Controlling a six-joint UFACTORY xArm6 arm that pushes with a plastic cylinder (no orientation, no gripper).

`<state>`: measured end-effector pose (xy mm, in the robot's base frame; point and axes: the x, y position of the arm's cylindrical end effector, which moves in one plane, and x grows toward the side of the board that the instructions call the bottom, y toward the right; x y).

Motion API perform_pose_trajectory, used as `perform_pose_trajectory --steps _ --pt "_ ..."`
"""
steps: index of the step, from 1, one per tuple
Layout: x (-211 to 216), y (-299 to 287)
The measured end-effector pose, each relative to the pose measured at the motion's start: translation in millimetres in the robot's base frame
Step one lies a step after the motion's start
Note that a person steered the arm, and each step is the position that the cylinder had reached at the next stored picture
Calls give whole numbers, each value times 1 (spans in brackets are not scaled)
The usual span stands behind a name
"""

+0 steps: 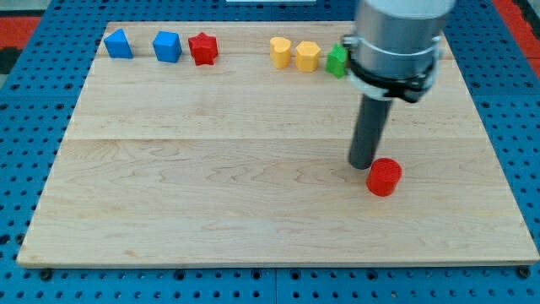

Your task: Move the red star above to the red circle

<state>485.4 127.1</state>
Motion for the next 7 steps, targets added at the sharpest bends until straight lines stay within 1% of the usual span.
perform_pose_trajectory --steps 1,2,3,4,5,6,7 --pt "22 15" --pt "24 29" --pt "36 48" --pt "3 32" --pt "-73 -46" --pt "-121 -142" --pt "-173 -217"
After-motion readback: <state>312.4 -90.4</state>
